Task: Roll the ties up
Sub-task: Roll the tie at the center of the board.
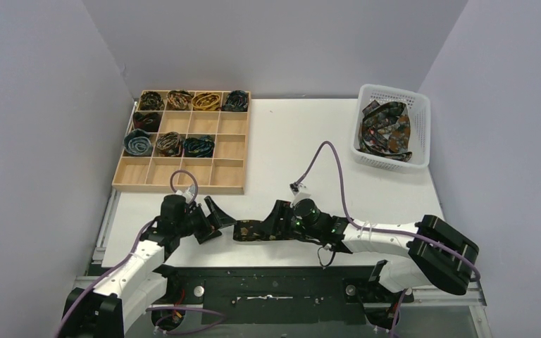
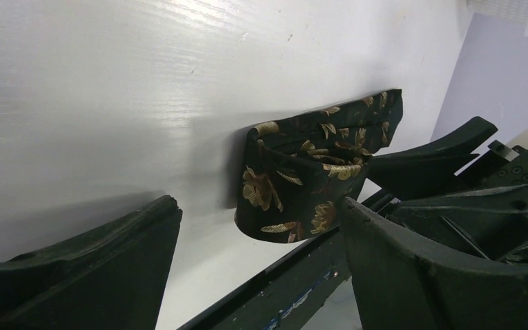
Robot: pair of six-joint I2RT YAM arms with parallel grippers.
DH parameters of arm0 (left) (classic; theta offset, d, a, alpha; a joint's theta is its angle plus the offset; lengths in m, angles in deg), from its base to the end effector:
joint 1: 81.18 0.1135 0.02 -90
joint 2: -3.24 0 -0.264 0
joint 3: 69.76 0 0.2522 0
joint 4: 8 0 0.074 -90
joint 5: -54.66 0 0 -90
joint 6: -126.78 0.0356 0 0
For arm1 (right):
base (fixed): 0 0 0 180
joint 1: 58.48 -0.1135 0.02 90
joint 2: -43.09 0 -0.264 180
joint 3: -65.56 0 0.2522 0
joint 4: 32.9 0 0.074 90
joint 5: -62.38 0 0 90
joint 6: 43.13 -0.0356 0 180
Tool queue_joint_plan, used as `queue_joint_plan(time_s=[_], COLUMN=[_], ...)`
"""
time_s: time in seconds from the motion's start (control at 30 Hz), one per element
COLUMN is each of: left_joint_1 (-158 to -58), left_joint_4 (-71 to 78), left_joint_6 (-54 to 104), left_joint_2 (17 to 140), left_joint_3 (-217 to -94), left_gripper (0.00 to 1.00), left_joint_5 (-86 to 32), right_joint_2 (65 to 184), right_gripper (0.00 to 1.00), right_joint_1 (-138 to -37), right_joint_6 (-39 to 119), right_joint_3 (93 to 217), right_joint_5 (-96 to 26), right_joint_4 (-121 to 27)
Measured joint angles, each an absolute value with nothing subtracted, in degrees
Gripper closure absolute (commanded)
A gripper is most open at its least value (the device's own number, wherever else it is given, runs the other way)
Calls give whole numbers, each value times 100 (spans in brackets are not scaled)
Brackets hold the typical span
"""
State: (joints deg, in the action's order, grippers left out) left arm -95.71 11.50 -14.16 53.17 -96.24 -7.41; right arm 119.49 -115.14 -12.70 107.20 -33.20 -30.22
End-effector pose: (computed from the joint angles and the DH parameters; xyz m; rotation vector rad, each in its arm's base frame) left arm 0.1494 -0.0559 0.1433 -0.5196 2.4388 -1.1022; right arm 0.1388 0.2173 0.1682 -0.0038 2.4188 1.1984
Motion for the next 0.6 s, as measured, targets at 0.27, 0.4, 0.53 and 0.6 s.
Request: queue_joint_plan(time_s=[0.27, 0.4, 0.53, 0.6], left_joint_1=[-9571, -9571, -9612, -9676], left_joint_4=[793, 577, 468, 472], left_joint_6=[-1517, -1541, -1556, -1545], left_joint_2=[5337, 5378, 5474, 5546], left_joint_3=[-9490, -9464, -9436, -9436], left_gripper=[19, 21, 25, 25], left_joint_5=[-512, -376, -337, -381], right_joint_2=[12106, 12314, 12478, 12535], right_gripper=[57, 62, 66, 68], right_joint_1=[-11423, -11283, -11197, -11163], right_joint_6=[-1399, -1453, -1528, -1543], right_joint_3=[10720, 10720, 10720, 10720], right_joint_5=[-3521, -3738, -3950, -4042], right_joint_4=[-2928, -2783, -2617, -2534])
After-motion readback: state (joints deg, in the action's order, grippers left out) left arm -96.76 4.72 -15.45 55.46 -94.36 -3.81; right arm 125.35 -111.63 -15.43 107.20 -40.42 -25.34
